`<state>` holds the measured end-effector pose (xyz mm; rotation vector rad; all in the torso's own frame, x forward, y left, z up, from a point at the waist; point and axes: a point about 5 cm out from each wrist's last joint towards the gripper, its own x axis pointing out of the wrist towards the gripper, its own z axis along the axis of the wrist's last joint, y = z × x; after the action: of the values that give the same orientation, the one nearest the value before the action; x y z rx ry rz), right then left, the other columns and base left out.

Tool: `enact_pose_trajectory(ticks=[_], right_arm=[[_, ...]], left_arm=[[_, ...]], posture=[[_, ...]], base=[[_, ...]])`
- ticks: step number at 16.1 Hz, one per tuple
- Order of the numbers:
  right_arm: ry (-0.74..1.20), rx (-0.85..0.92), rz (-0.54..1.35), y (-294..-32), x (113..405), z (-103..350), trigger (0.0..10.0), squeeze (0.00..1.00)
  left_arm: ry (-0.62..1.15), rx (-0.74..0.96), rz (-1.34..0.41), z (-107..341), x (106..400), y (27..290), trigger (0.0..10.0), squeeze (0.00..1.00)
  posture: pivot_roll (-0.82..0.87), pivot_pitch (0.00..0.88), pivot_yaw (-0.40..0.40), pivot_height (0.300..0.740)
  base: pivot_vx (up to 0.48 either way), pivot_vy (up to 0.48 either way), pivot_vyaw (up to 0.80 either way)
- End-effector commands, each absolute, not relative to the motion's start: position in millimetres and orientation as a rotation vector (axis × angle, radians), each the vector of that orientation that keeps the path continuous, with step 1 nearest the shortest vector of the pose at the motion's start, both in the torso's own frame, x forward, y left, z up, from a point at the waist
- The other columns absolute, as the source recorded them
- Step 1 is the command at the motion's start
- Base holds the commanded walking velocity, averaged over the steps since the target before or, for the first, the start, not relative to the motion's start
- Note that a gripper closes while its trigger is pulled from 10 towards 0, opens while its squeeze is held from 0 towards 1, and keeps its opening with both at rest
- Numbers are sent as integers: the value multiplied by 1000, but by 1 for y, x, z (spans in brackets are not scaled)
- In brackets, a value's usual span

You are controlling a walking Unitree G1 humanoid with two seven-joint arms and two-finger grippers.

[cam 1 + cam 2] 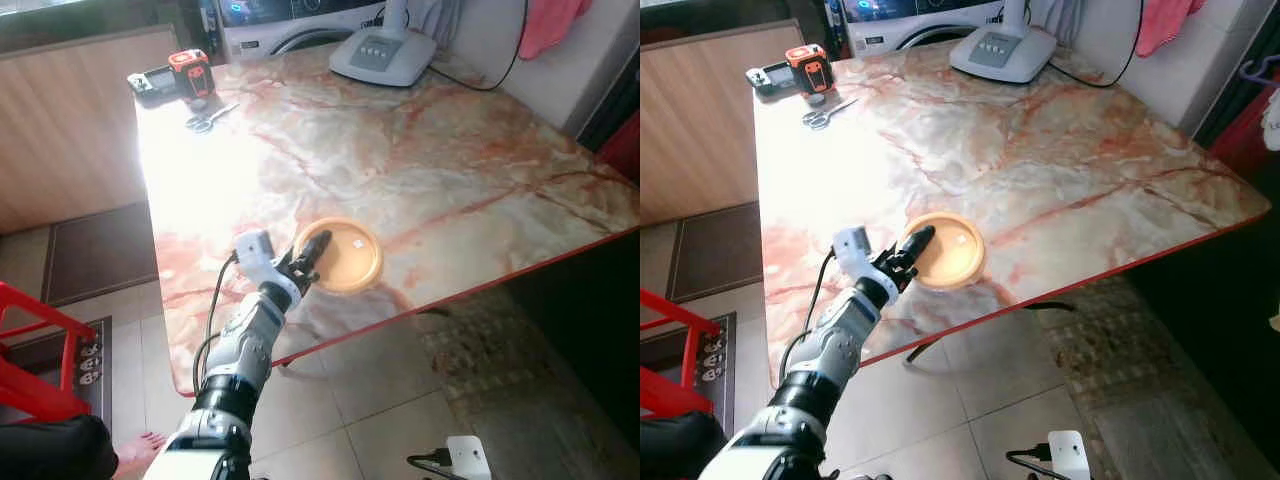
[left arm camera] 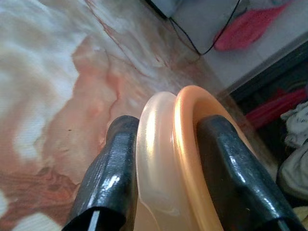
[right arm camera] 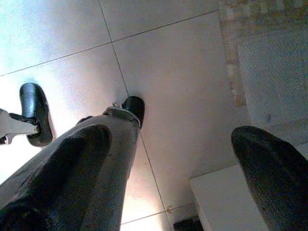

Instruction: Restocking fridge

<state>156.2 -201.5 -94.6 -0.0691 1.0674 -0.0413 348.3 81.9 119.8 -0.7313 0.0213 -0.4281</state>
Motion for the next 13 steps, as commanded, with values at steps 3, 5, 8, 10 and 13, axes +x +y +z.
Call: enact_pose_trajectory(ticks=[3,5,8,10,13], right_arm=[[1098,-71,-36,-202,148,-98,10000,0],[1099,-73,-36,-202,147,-98,10000,0],[1099,-75,-41,-203,147,-98,10000,0],[1099,-72,-49,-204,145,-98,10000,0],[1098,-59,-62,-204,143,-99,10000,0]], left_arm=[[-11,-852,-459,126,340,83,10000,0],[-12,-896,-459,127,335,82,10000,0],[-34,-874,-471,136,328,85,10000,0],[-57,-810,-447,143,319,95,10000,0],[-120,-689,-271,155,309,128,10000,0]], posture=[[-27,122,-14,740],[-29,119,-15,740],[-26,112,-12,740],[-23,103,-10,740],[-20,89,0,740]], base=[[0,0,0],[0,0,0],[0,0,0],[0,0,0],[0,0,0]])
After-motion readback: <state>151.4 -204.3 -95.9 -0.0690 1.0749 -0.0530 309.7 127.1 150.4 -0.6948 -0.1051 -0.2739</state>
